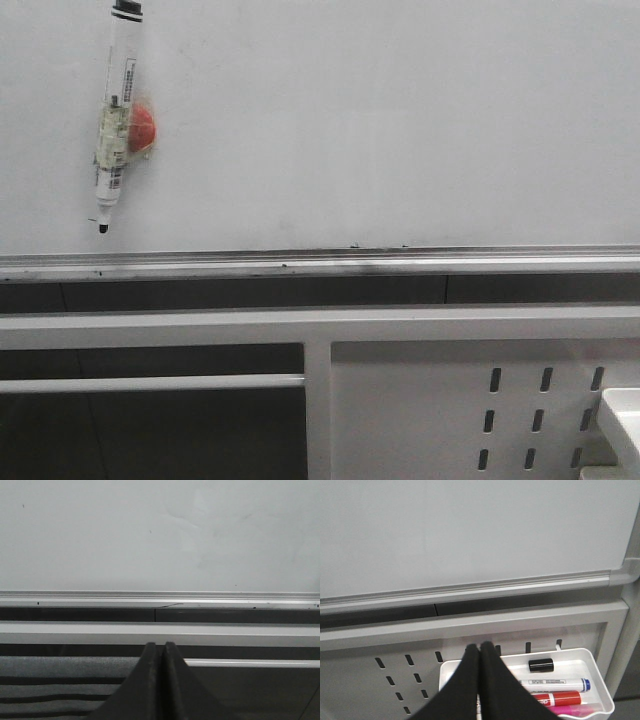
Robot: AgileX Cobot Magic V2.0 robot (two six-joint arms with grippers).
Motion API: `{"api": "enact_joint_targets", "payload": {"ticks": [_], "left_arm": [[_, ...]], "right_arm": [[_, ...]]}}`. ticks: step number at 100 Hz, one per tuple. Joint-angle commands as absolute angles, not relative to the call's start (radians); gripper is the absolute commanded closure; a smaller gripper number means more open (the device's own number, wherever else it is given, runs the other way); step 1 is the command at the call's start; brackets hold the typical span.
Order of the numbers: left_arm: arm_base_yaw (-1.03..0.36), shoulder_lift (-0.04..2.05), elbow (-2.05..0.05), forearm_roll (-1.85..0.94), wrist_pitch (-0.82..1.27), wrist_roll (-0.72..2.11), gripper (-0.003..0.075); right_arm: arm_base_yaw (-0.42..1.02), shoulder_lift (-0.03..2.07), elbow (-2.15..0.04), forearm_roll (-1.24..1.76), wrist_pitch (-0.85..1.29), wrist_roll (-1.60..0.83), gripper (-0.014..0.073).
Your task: Write number 1 on whiteboard
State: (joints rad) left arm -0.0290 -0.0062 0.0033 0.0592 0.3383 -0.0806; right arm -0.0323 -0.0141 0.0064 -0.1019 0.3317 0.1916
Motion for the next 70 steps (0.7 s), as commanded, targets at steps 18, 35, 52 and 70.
{"api": "enact_joint_targets", "payload": {"ticks": [18,35,52,70], "left_arm": [[-0.027,-0.028,0.036,0.062,0.271,-0.087,0.074],[-0.027,-0.028,0.036,0.073,0.265,-0.087,0.074],[-0.027,-0.028,0.036,0.071,0.193,-0.087,0.074],[-0.027,-0.028,0.036,0.071,0.126,-0.087,0.074]], "right_arm": [[-0.031,-0.031,0.021,-0.115,0.307,0.184,0.0663],[-0.031,-0.031,0.021,-0.115,0.307,0.184,0.0663],[-0.031,-0.031,0.021,-0.115,0.307,0.184,0.0663],[-0.031,-0.031,0.021,-0.115,0.307,0.184,0.0663]]}}
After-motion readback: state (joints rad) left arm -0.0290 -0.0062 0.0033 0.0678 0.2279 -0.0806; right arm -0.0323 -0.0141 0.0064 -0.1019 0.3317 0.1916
